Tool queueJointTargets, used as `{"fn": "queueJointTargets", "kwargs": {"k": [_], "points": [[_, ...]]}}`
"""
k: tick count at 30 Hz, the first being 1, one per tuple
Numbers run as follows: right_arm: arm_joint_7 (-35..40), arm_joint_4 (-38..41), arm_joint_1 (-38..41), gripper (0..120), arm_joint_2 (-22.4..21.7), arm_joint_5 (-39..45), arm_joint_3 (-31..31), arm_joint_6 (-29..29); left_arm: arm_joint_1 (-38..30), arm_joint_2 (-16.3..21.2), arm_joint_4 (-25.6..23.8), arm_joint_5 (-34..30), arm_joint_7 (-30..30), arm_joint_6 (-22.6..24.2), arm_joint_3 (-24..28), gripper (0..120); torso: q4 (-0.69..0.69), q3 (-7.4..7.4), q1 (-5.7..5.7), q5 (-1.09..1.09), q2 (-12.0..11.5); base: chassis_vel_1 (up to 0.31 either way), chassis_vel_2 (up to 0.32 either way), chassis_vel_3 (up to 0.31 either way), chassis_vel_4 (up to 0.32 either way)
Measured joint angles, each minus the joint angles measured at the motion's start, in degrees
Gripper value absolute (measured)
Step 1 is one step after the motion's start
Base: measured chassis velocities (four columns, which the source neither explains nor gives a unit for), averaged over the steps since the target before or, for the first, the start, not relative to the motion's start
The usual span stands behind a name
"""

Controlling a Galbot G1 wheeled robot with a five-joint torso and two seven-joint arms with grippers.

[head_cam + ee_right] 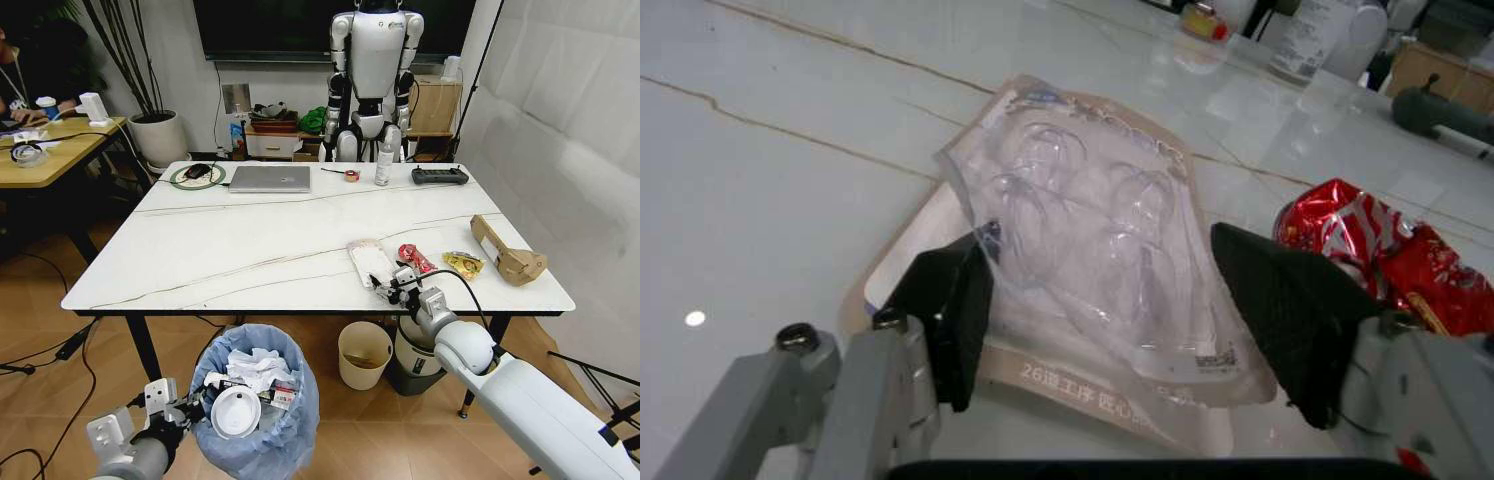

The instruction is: Pick up the trash bin and place the trash from the table into it.

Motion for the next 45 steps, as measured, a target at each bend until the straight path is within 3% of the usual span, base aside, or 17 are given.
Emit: {"fn": "queueJointTargets", "kwargs": {"k": [4,6,11,17,27,34,45], "points": [[0.0,0.1,-0.1,41,-0.1,0.1,0.1,0.0,-0.1,0.1,0.0,0.0,0.0,0.0,0.1,0,0.01,0.0,0.0,0.0,0.0,0.0,0.0,0.0,0.0],[0.0,0.1,-0.1,39,-0.1,0.1,0.1,0.0,-0.1,0.1,0.0,0.0,0.0,0.0,0.1,0,0.01,0.0,0.0,0.0,0.0,0.0,0.0,0.0,0.0],[-0.2,0.0,-0.3,16,0.0,0.3,0.2,0.0,-0.1,0.1,0.0,0.0,-0.1,0.0,0.1,0,0.01,0.0,0.0,0.0,0.0,0.0,0.0,0.0,0.0],[-0.3,-0.2,-0.8,1,0.1,0.4,0.3,0.2,-0.1,0.1,0.0,-0.1,-0.1,0.0,0.3,0,0.01,0.0,0.0,0.0,0.0,0.0,0.0,0.0,0.0],[-5.0,3.2,-2.0,0,-1.2,8.1,2.7,4.1,-0.8,0.6,0.0,-0.5,-0.5,0.0,1.7,0,0.0,0.0,0.0,0.0,0.0,0.0,0.0,0.0,0.0],[-16.3,2.8,-1.9,0,-2.7,14.1,3.2,15.4,-1.8,1.1,0.0,-1.7,-0.8,0.0,2.1,0,0.01,0.0,0.0,0.0,0.0,0.0,0.0,0.0,0.0],[-28.0,12.3,-3.8,0,-8.4,23.1,3.5,22.0,-1.0,1.8,-0.8,-2.4,-0.7,0.0,1.9,0,0.0,0.0,0.0,0.0,0.0,0.0,0.0,0.0,0.0]]}}
